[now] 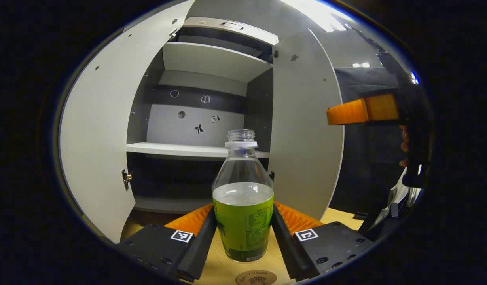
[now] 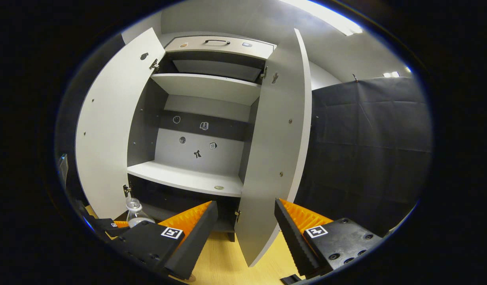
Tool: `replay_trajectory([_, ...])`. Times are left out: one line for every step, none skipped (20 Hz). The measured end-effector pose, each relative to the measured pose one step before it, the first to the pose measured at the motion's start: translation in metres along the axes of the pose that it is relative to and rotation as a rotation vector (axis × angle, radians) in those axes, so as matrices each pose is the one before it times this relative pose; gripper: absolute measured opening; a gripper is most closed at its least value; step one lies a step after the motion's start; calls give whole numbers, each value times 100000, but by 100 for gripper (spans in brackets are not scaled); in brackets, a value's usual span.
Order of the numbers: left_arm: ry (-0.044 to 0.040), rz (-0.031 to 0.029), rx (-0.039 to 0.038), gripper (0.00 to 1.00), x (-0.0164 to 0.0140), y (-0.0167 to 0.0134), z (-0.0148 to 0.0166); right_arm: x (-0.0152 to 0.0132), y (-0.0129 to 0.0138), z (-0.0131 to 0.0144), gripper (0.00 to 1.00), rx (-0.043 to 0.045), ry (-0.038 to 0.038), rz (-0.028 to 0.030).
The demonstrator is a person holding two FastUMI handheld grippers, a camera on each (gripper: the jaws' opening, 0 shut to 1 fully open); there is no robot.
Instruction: Grasp the bottle in the cabinet with the left hand and place it on the coaster, then close the right door with the right hand and the left door with the left hand.
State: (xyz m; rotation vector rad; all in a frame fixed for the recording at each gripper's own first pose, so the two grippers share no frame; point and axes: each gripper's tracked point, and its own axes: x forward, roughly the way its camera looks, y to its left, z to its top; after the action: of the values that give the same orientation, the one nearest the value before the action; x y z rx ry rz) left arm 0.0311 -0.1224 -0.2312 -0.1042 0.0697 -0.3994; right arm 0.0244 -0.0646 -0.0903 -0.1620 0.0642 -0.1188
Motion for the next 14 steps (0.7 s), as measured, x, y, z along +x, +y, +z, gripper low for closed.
replay_trajectory([534,879,1348,78,-164,-171,-1397,209,-82,-551,96,-1556,-1129,-90])
replay_trajectory([1146,660,475,78,-156,-409,-1358,214,-96,-820,96,-2271,151,-326])
replay_trajectory([846,129,-356,78,-125,-524,-1412,68,-134,-926,96,-2447,795,-5])
replay_trajectory([933,-150,-492,78,-75,-609,-1055,-30,-116,-765,96,-1858,701,-151])
replay_trajectory([954,251,-549,78,-217,-644,-1184,-56,-328,-584,96,-846,516,-944])
replay_trajectory([47,954,206,78,-247,-330,-741,-104,-64,-262,96,799,-231,639])
replay_trajectory([-774,1698,658,78,-264,-111,-639,-144,290,-163,96,1643,-545,1526])
replay_trajectory([-884,1309,763,78,-231,-180,-431,-126,97,-296,95,802,-433,857])
replay_trajectory([113,1022,683,78,-36,-191,-789,55,-11,-353,95,-62,-186,416])
replay_trajectory([1107,1436,148,78,-88,27,-750,32,4,-509,95,-330,633,474])
replay_trajectory([1016,1333,-675,78,-82,74,-796,-8,127,-452,95,358,646,1127])
replay_trajectory([669,236,-1260,78,-133,-213,-602,-21,52,-344,95,957,563,838])
replay_trajectory([574,-841,-854,79,-37,-470,-527,40,-5,-367,95,1181,477,644])
replay_trajectory([477,178,145,79,-148,-262,-518,68,-132,-323,95,956,657,365])
